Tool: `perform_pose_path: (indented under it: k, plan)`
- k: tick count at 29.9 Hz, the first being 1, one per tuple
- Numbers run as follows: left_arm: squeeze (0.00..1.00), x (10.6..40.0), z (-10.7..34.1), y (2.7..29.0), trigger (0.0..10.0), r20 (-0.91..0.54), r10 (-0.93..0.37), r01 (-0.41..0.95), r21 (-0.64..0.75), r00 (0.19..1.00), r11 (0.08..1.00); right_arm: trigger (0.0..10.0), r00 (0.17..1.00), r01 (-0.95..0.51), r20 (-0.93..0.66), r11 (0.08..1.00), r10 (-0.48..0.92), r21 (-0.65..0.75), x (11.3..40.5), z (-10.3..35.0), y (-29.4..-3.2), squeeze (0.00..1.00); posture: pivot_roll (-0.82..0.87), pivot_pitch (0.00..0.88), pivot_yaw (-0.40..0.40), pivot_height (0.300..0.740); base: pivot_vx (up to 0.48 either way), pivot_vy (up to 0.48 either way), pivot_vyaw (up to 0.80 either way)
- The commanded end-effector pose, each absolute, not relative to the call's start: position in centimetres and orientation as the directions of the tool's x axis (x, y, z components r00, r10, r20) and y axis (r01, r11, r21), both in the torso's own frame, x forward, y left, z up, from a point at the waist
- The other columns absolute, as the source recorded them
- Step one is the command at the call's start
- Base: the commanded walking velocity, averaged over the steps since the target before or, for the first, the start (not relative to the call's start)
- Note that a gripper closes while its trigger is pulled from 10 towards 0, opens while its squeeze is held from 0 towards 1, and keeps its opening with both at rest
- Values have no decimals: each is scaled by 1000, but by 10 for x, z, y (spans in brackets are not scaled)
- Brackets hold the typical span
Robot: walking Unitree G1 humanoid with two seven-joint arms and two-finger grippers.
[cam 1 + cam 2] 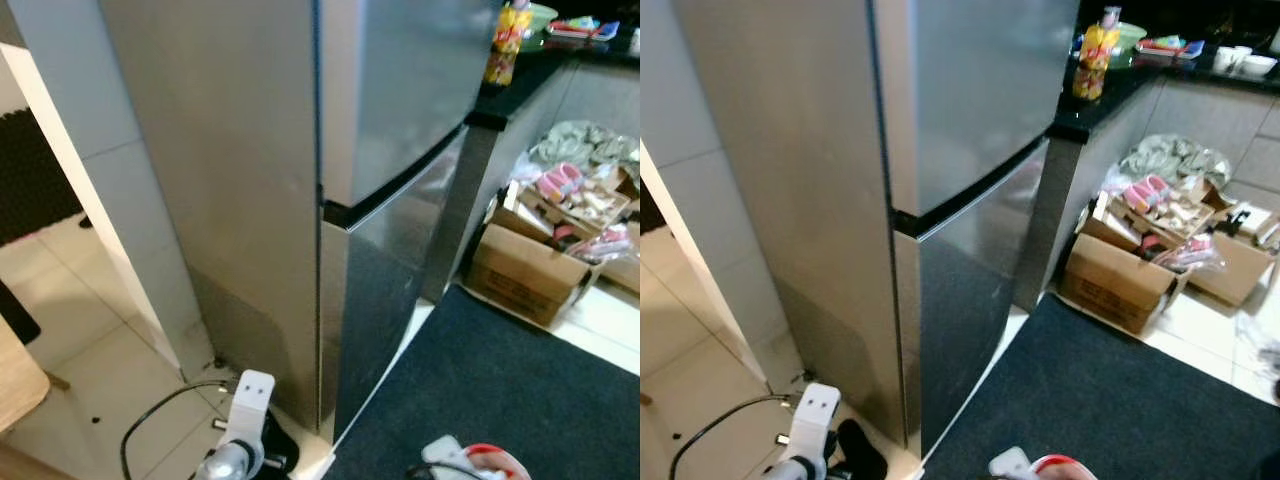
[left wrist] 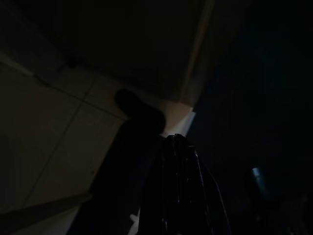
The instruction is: Restocking fridge
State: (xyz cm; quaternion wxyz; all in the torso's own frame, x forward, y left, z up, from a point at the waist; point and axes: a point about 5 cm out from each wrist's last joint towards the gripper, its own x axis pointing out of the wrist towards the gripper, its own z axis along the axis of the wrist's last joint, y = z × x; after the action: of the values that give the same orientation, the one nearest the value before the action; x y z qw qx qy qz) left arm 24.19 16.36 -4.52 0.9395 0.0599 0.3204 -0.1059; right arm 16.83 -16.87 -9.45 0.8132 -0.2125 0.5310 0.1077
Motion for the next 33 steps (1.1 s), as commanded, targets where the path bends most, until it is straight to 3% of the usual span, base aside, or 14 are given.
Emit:
perform_pose_path:
  k: [1,11,17,33]
  plan:
    - [0,245,-42,161,10000,-591,-177,271,73,787,960,10000,444,-399,-893,877,-71,-268,175,-91,-176,0,6,0,-31,740,0,0,0]
    - [0,262,-27,144,10000,-531,-276,378,91,801,921,10000,442,-389,-893,881,-79,-271,174,-92,-175,0,-4,0,-21,740,0,0,0]
    - [0,267,-24,145,10000,-523,-269,361,82,809,929,10000,435,-386,-896,882,-86,-272,172,-92,-175,0,-7,0,-19,740,0,0,0]
    - [0,250,-38,155,10000,-568,-203,277,45,797,960,10000,436,-385,-896,882,-86,-272,171,-93,-174,0,-4,0,-20,740,0,0,-677]
